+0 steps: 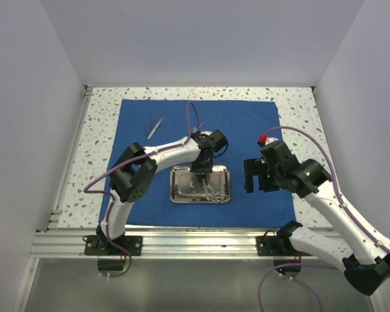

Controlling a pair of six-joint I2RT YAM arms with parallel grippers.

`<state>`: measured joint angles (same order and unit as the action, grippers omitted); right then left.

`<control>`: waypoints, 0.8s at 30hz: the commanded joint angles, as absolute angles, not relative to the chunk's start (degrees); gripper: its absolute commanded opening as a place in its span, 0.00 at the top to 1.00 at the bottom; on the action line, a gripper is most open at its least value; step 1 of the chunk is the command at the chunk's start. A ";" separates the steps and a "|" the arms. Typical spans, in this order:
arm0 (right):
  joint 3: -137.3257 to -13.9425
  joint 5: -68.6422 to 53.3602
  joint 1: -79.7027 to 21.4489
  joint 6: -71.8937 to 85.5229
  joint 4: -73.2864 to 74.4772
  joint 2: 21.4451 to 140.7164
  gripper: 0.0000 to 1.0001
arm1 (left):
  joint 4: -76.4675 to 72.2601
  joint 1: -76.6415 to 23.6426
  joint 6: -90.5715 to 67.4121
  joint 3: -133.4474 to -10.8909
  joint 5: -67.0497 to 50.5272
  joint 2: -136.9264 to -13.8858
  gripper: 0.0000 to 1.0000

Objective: Open and lay out the surgical kit
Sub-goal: Pick up the medical item from the container.

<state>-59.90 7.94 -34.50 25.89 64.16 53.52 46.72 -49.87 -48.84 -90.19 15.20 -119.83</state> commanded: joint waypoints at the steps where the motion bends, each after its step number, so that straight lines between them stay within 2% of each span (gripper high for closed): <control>1: -61.87 7.82 -34.54 26.01 63.55 54.49 0.02 | 45.18 -47.56 -46.24 -90.52 15.74 -122.60 0.57; 8: -62.23 8.52 -34.45 26.81 62.93 56.16 0.02 | 43.77 -45.70 -44.65 -91.50 12.84 -124.89 0.64; 14: -62.05 8.70 -34.45 26.81 62.40 57.22 0.02 | 41.67 -45.70 -45.35 -88.77 9.94 -124.37 0.75; 19: -61.79 8.79 -34.63 26.54 62.40 57.39 0.02 | 39.29 -45.88 -46.75 -85.08 8.18 -123.22 0.80; 23: -61.52 8.61 -34.45 25.84 62.58 57.39 0.02 | 38.23 -46.23 -47.63 -84.29 7.56 -123.57 0.89; 24: -61.44 8.44 -34.54 25.67 62.58 57.48 0.02 | 38.06 -46.40 -47.81 -84.37 7.47 -123.57 0.94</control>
